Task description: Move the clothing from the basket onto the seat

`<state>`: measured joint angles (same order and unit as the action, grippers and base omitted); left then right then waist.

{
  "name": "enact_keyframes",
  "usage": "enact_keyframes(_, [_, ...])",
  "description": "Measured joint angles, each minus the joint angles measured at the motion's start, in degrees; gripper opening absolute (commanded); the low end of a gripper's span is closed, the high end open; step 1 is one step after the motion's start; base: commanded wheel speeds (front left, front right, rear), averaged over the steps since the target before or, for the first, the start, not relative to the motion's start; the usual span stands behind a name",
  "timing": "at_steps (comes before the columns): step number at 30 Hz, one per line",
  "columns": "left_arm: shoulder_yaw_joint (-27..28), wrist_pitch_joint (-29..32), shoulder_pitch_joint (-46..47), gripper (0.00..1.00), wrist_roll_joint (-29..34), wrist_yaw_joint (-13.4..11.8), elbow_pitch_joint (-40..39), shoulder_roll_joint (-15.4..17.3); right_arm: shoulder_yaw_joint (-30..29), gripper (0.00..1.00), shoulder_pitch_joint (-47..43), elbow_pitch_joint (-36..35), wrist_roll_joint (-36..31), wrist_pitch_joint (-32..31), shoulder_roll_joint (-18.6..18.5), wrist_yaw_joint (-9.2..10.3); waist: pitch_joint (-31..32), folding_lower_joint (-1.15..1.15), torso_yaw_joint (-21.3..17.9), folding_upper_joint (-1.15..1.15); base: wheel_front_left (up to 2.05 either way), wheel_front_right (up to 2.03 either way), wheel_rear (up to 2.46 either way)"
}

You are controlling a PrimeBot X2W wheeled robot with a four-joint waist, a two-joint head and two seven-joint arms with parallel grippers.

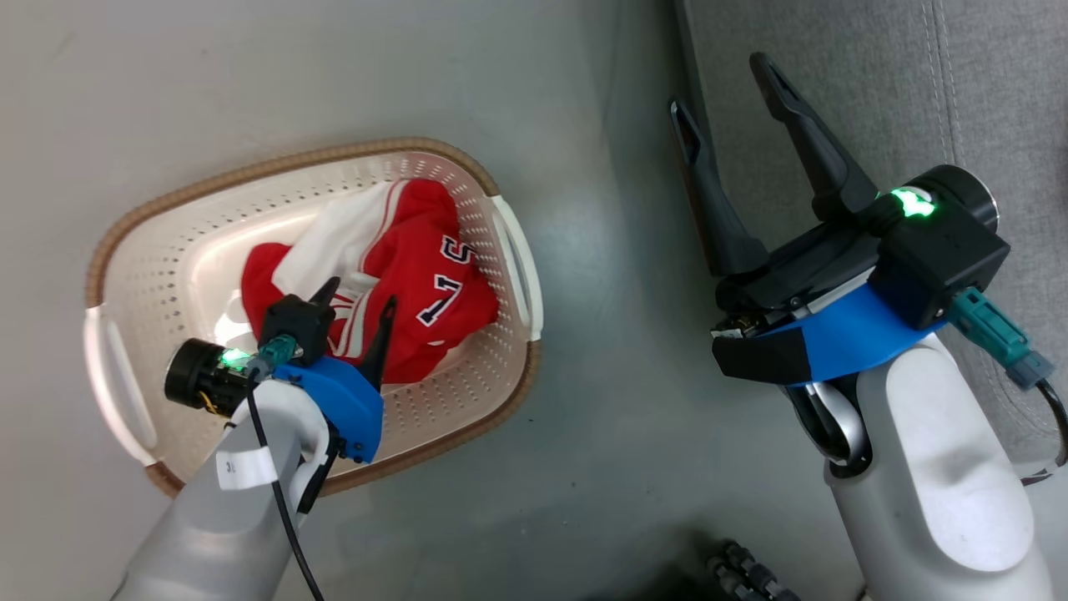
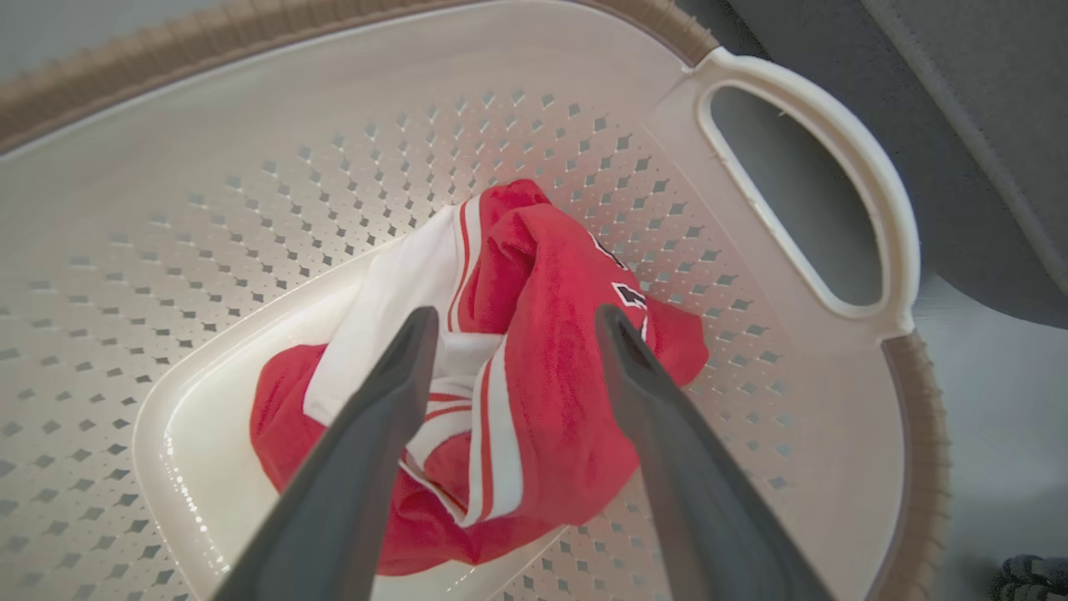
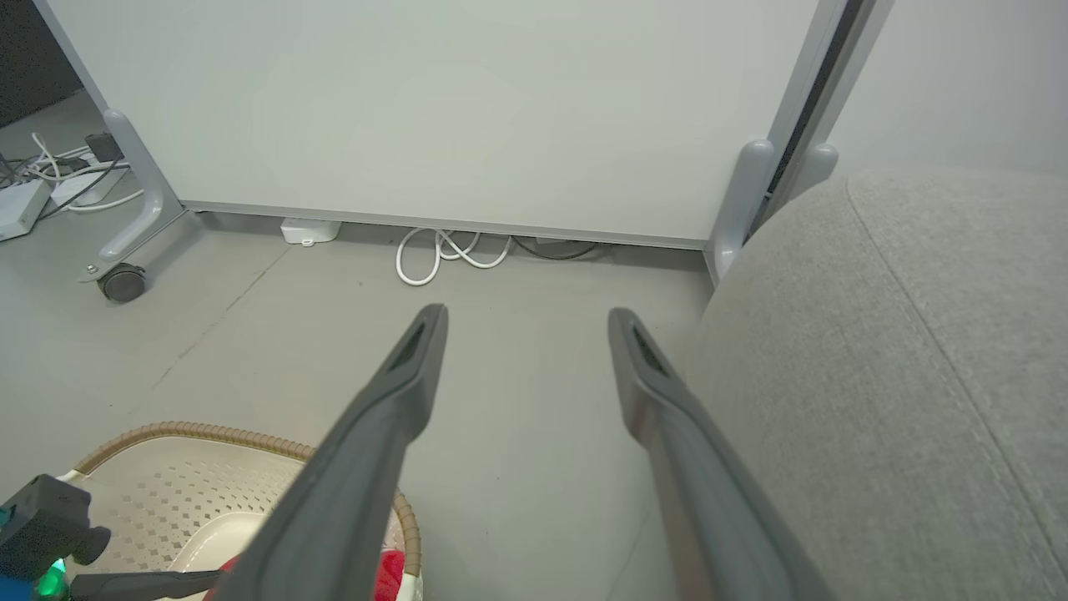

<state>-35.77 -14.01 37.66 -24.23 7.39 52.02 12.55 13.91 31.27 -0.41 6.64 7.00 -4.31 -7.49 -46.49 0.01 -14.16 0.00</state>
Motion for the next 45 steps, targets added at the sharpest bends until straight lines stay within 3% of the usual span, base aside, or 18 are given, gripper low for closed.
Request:
enact_keyframes(17, [-1.5,6.9,7.4,1.00,-4.6,0.0,13.9,-2.1,2.3,1.00,0.6,3.1,1.2,2.9,1.2,0.00,-5.1,0.00,-4.8,0.00,0.00,0.00,0.00])
enact_keyframes(20, [-1.9,7.7,7.8,0.00,-5.0,0.0,15.3,-2.5,2.4,1.00,0.9,3.3,1.5,3.1,1.3,0.00,-5.0,-0.01,-4.9,0.00,0.00,0.00,0.00])
enact_keyframes(36, [-4.5,8.1,8.4,0.00,-7.3,0.0,16.8,-3.8,1.9,1.00,1.0,3.9,1.5,3.2,1.3,0.00,-3.9,-0.01,-4.5,0.00,0.00,0.00,0.00])
enact_keyframes(45, [-7.7,6.2,7.2,0.00,-9.5,0.0,15.1,-5.6,0.4,1.00,0.1,6.2,-1.4,2.0,1.0,0.00,1.2,-0.01,-2.3,0.00,0.00,0.00,0.00])
